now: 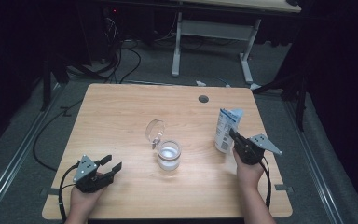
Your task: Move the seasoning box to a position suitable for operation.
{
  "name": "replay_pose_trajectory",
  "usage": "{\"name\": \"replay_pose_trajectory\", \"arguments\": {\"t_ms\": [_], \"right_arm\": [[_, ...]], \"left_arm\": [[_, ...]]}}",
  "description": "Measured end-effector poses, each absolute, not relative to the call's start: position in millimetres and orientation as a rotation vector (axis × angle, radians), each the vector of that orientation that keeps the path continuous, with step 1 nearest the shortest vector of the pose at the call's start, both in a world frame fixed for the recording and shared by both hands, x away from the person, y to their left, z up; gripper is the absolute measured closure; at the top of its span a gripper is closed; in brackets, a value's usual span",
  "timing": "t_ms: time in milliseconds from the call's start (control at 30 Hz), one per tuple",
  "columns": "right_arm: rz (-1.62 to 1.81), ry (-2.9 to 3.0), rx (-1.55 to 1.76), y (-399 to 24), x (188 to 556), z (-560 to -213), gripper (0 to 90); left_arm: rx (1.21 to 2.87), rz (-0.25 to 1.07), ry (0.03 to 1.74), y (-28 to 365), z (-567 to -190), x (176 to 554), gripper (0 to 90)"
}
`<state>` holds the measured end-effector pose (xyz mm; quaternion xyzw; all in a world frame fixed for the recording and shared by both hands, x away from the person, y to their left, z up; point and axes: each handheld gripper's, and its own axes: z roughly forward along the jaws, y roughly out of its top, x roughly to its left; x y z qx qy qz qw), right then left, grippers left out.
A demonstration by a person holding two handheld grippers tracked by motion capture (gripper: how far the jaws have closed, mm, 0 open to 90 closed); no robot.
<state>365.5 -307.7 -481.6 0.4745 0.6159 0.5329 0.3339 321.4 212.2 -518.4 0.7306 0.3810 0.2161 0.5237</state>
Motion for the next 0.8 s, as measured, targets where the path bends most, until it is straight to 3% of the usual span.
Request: {"name": "replay_pose_trajectory", "arguments": {"t_ms": [800], "right_arm": [[1.345,1.615,1.204,-309,371,-495,88.5]], "left_arm": [[1.74,0.52,0.912,215,-517,320,46.1]]}}
